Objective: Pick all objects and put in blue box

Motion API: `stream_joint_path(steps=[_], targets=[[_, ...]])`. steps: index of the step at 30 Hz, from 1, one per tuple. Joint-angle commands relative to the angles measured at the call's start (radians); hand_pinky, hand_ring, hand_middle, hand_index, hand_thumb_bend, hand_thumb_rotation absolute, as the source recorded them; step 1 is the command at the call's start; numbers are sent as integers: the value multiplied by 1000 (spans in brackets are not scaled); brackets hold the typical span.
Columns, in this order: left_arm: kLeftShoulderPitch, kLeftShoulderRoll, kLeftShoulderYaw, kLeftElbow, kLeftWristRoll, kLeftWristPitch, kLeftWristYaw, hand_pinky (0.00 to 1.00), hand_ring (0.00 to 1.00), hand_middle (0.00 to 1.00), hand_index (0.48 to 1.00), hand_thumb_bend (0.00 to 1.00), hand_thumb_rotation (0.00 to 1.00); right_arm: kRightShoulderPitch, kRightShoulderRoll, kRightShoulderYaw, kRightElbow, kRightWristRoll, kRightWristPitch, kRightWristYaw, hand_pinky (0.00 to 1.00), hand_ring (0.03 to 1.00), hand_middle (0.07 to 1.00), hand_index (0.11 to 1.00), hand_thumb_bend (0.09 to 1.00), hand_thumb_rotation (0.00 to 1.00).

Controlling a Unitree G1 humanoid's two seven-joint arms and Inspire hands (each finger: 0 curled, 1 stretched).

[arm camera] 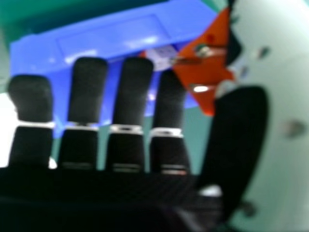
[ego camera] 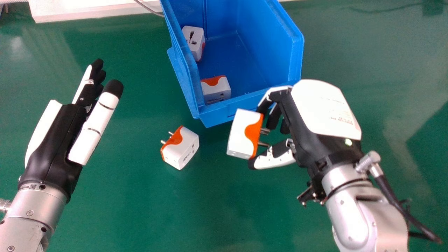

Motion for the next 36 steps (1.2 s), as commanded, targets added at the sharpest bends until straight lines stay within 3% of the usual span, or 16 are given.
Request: stream_joint_path(steps=[1, 5, 11, 23, 31, 36], targets=[[4, 11, 16, -9, -8, -27, -3, 1000, 1000, 1000, 1000, 572, 1000, -75, 13, -23, -18, -8, 0, 5, 197, 399, 474, 485, 511, 0], [9, 10, 19, -9, -11, -31, -7, 1000, 1000, 1000, 1000, 564, 1000, -165, 3, -40, 39, -3, -14, -11, 188, 400, 476, 485, 511, 0], [19, 8, 26, -9, -20, -39, -13, 1000, 1000, 1000, 1000, 556, 1000, -293, 0, -58, 134, 7, -24, -39, 342, 429, 517, 465, 508, 0], [43, -1, 31, -22, -40, -52, -20, 1000, 1000, 1000, 1000, 553, 1000, -568, 22, -77, 428, 53, -1, -97, 313, 398, 487, 502, 505, 0], [75, -9, 34, -43, -50, -65, -18, 1000, 1000, 1000, 1000, 551, 1000, -848, 56, -80, 822, 145, 14, -184, 322, 409, 471, 511, 509, 0], [101, -21, 30, -73, -53, -63, -11, 1000, 1000, 1000, 1000, 547, 1000, -984, 61, -65, 1028, 202, 0, -242, 349, 425, 488, 495, 510, 0]])
